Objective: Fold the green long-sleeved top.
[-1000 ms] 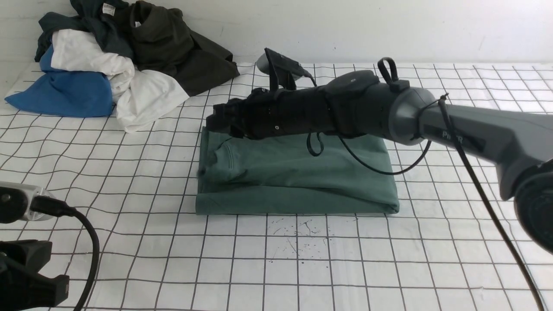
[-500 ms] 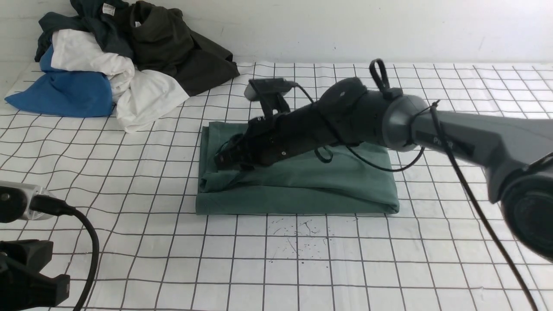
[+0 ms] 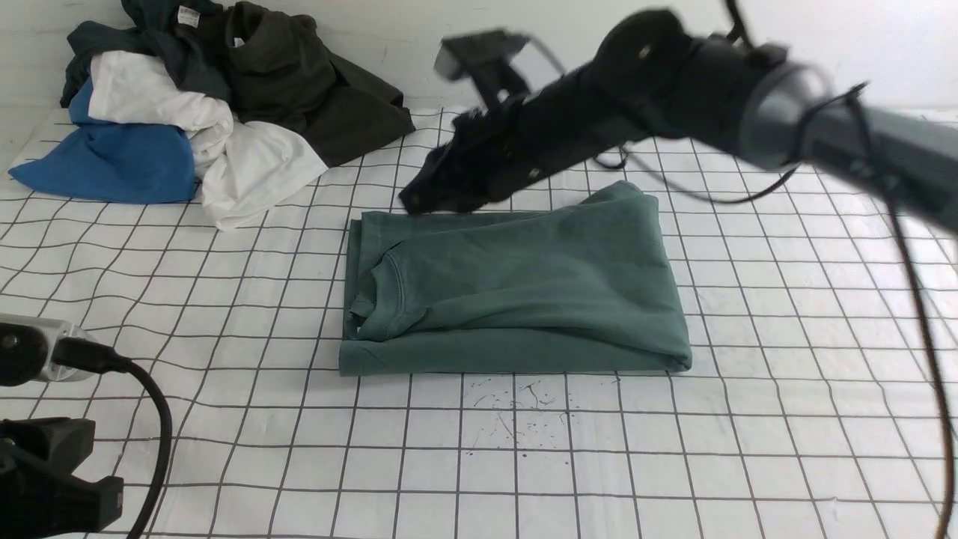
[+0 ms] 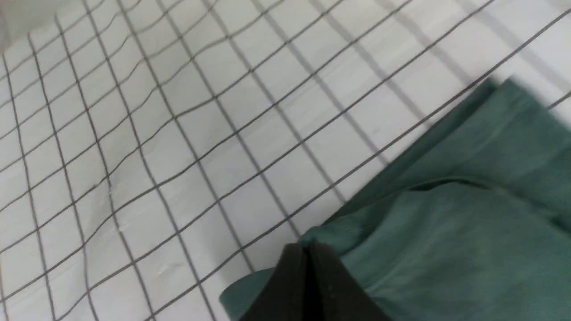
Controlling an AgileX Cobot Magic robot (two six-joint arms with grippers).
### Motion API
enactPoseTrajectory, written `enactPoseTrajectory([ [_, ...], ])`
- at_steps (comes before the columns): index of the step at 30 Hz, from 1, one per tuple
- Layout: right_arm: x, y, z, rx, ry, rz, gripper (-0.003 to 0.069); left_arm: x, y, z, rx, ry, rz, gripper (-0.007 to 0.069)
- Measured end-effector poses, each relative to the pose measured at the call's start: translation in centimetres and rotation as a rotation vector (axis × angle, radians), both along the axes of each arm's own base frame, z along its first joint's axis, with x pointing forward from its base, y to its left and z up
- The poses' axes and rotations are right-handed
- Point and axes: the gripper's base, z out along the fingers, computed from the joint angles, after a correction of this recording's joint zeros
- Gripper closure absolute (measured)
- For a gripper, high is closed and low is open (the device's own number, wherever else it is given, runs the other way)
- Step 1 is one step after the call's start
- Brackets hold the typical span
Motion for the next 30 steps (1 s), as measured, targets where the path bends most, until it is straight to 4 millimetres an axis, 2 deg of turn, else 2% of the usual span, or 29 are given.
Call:
enactPoseTrajectory([
  [1, 0.2, -1.0, 0.2, -0.059, -0.003, -0.019, 0.0670, 0.0, 0.0, 0.0, 0.000, -0.001, 0.000, 0.0570],
  [3, 0.3, -1.6, -0.3, -0.110, 0.014, -0.028, 0.0670, 0.0, 0.0, 0.0, 0.000, -0.001, 0.000, 0.0570],
  [5, 0.4, -2.3, -3.0, -0.221, 0.103, -0.044, 0.0670, 0.0, 0.0, 0.0, -0.001, -0.001, 0.000, 0.0570],
  [7, 0.4, -2.4, -6.7, -0.282, 0.211, -0.062, 0.0670, 0.0, 0.0, 0.0, -0.004, -0.003, 0.000, 0.0570],
  [8, 0.4, -2.4, -7.7, -0.292, 0.236, -0.062, 0.0670, 0.0, 0.0, 0.0, -0.004, -0.004, 0.000, 0.0570],
  [9, 0.0, -1.9, -10.7, -0.320, 0.307, -0.053, 0.0670, 0.0, 0.0, 0.0, 0.003, -0.005, -0.006, 0.0570],
  [10, -0.4, -1.4, -12.0, -0.328, 0.335, -0.041, 0.0670, 0.0, 0.0, 0.0, 0.016, -0.007, -0.015, 0.0570],
  [11, -0.7, -1.0, -12.9, -0.336, 0.345, -0.024, 0.0670, 0.0, 0.0, 0.1, 0.031, -0.012, -0.028, 0.0570],
  [14, -1.1, -0.2, -12.4, -0.339, 0.313, 0.004, 0.0670, -0.4, 0.0, 0.4, 0.067, -0.041, -0.061, 0.0570],
  [16, -1.2, 0.2, -10.5, -0.363, 0.245, 0.031, 0.0670, -1.4, 0.1, 1.2, 0.085, -0.118, -0.089, 0.0570],
  [17, -1.1, 0.0, -8.6, -0.375, 0.201, 0.039, 0.0670, -2.2, 0.2, 1.8, 0.087, -0.171, -0.096, 0.0570],
  [18, -1.1, 0.0, -8.3, -0.378, 0.192, 0.039, 0.0670, -2.5, 0.2, 1.9, 0.086, -0.190, -0.097, 0.0570],
  [19, -1.1, -0.8, -4.4, -0.415, 0.096, 0.039, 0.0670, -3.7, 0.4, 2.7, 0.082, -0.273, -0.097, 0.0570],
  [20, -1.2, -0.8, -3.9, -0.408, 0.084, 0.036, 0.0670, -3.9, 0.4, 2.8, 0.083, -0.284, -0.098, 0.0570],
  [21, -1.5, -1.7, 0.3, -0.443, -0.020, 0.019, 0.0670, -5.0, 0.6, 3.3, 0.080, -0.371, -0.094, 0.0570],
  [22, -2.1, -2.8, 3.6, -0.468, -0.096, -0.009, 0.0670, -5.8, 0.7, 3.4, 0.087, -0.427, -0.092, 0.0570],
  [25, -4.6, -5.9, 11.7, -0.480, -0.273, -0.139, 0.0670, -7.0, 1.0, 2.8, 0.099, -0.528, -0.088, 0.0570],
  [26, -4.8, -6.3, 12.2, -0.488, -0.285, -0.158, 0.0670, -7.2, 1.0, 2.8, 0.098, -0.541, -0.087, 0.0570],
  [27, -6.4, -8.1, 15.4, -0.482, -0.353, -0.236, 0.0670, -7.6, 1.1, 2.2, 0.100, -0.581, -0.085, 0.0570],
  [30, -10.5, -11.8, 20.9, -0.445, -0.457, -0.389, 0.0670, -8.2, 1.2, 1.2, 0.097, -0.662, -0.078, 0.0570],
])
